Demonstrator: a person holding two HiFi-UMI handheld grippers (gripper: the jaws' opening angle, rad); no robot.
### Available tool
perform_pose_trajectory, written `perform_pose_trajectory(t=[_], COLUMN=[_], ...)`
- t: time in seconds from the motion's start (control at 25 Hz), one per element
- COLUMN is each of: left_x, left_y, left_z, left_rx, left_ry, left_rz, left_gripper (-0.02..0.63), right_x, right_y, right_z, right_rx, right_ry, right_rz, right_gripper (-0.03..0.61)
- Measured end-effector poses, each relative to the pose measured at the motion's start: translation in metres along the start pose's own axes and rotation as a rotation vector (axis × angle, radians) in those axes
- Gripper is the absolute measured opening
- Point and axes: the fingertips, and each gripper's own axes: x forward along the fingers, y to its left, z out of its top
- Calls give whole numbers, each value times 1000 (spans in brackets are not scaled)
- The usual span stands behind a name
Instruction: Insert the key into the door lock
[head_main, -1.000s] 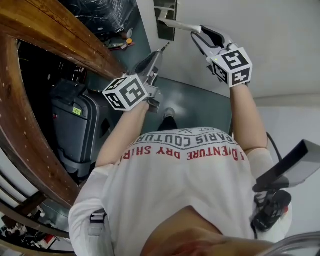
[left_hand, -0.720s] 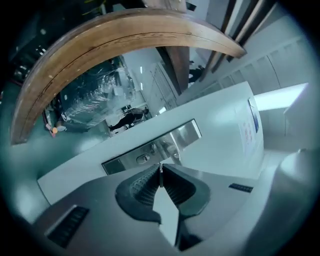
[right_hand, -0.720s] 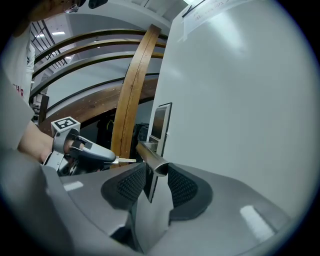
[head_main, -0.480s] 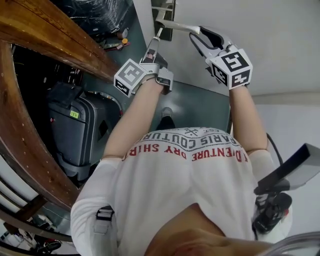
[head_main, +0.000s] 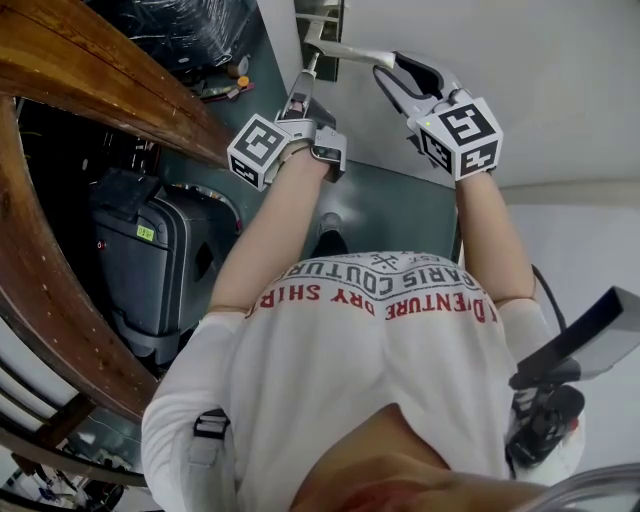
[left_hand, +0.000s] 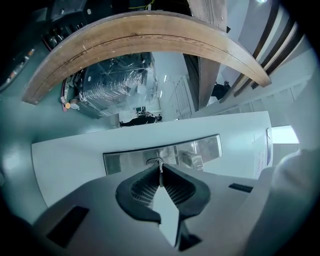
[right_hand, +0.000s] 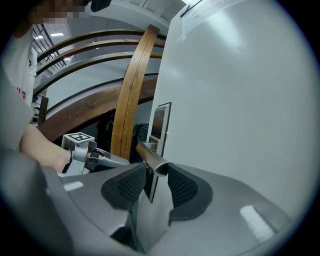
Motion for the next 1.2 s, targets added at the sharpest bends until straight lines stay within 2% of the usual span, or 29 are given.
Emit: perform_pose_trajectory(t=[1.2], left_x=[33], left_y=[4], left_z=[-2], left_rx=[-100], left_ry=[-60], left_rz=[21], left_gripper=[23], right_x=[-1], right_y=[3], right_z=[1], right_rx=[-29], right_ry=[34], right_rz=[1], right_gripper=[129])
